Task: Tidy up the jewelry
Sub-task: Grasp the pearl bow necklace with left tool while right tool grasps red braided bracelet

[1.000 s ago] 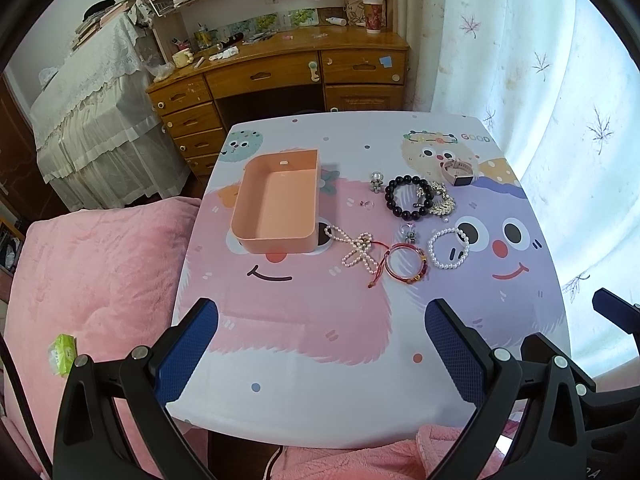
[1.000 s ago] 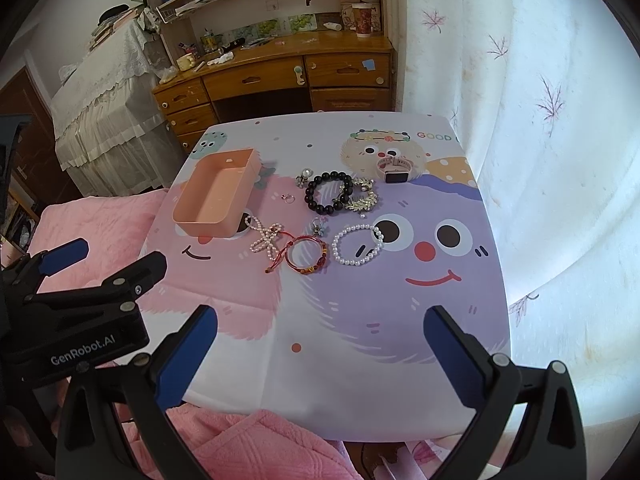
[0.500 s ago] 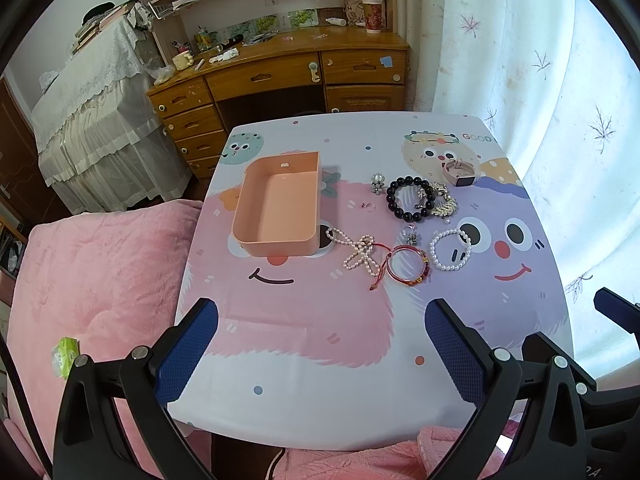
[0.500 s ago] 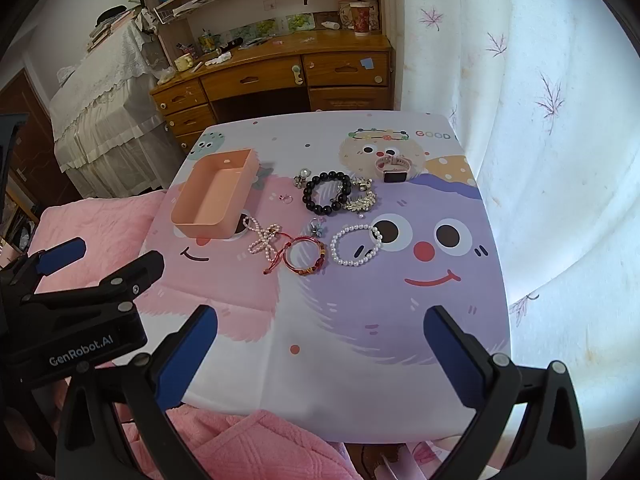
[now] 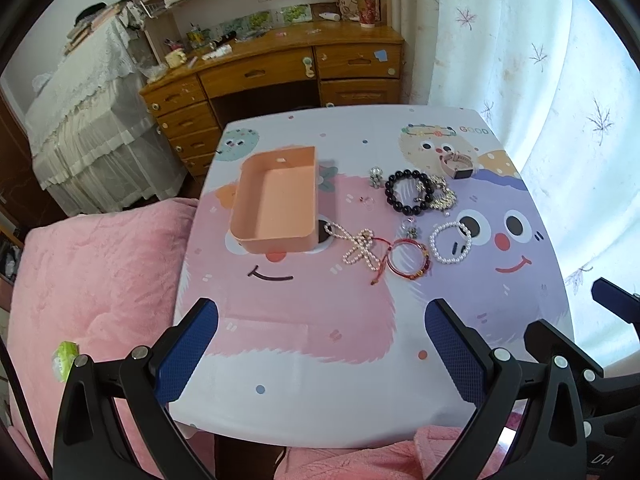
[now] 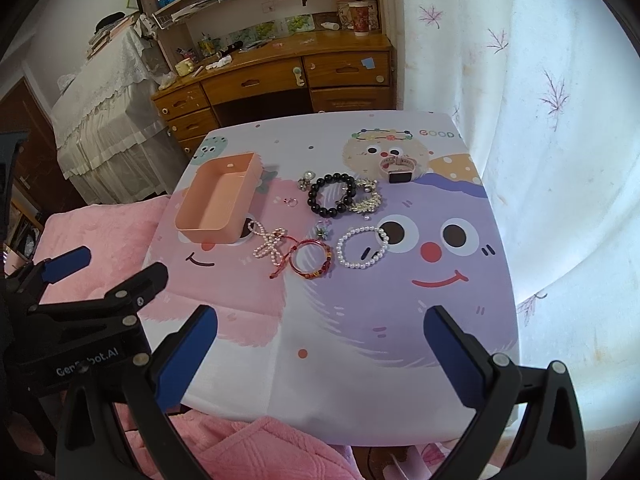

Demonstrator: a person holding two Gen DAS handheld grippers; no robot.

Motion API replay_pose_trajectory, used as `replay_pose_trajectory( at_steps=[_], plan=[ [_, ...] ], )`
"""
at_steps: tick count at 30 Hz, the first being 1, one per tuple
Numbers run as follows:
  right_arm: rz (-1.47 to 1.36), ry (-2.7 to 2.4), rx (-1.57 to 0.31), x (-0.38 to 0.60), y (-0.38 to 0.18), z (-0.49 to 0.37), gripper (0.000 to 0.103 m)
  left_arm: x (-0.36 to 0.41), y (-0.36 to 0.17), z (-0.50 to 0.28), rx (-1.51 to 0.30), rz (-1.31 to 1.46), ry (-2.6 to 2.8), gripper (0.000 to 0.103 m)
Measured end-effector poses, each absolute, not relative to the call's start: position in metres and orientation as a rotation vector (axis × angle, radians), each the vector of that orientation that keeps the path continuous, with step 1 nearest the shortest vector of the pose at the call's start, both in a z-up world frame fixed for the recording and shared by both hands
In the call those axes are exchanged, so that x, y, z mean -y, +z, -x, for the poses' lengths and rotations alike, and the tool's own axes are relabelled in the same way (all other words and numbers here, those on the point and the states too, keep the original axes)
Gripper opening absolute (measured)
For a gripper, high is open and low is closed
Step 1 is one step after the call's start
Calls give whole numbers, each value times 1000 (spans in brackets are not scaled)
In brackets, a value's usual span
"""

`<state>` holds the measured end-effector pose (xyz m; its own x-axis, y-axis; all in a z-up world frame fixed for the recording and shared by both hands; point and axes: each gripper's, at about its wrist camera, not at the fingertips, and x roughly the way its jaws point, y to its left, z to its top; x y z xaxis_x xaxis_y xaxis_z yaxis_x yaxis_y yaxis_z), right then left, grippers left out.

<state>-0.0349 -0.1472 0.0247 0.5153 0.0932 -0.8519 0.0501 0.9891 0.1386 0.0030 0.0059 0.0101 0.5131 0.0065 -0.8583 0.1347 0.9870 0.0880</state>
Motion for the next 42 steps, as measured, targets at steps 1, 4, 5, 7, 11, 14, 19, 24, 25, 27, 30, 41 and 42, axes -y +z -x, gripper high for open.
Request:
replay_pose_trajectory(
  at_steps=[1,4,5,7,11,14,19,24,25,27,30,41,42],
  plan=[
    [-158,30,-1024,146,24,35,103,-7,8,-4,-1036,-146,-88,102],
    [-166,36,-992,141,20,33,103,-13,1,-8,-1053,-137,-126,102],
    [-162,31,-975,139,20,33,103,-14,-2,-11,-1062,-134,-139,102],
    [-146,15,-939,134,19,32,103,-19,-9,-17,-1080,-117,-180,102],
    [-130,4,-936,125,12,26,103,-26,-23,-30,-1098,-89,-270,102],
    [-58,-9,-946,114,4,19,103,-28,-33,-41,-1103,-107,-316,102],
    [29,-7,-948,102,-21,8,103,-29,-60,-66,-1160,-148,-330,102],
    [135,6,-923,92,-58,-2,103,-26,-93,-88,-1161,-141,-418,102],
    [156,18,-931,90,-67,-5,103,-24,-100,-92,-1163,-130,-434,102],
    [196,37,-928,87,-83,-9,102,-22,-112,-101,-1167,-92,-448,102],
    [253,82,-913,81,-107,-17,98,-21,-128,-112,-1189,-37,-427,99],
    [208,130,-992,91,-167,-56,61,-5,-184,-140,-1263,121,-363,61],
    [205,131,-997,93,-169,-58,61,-2,-187,-141,-1260,118,-359,58]
  ],
)
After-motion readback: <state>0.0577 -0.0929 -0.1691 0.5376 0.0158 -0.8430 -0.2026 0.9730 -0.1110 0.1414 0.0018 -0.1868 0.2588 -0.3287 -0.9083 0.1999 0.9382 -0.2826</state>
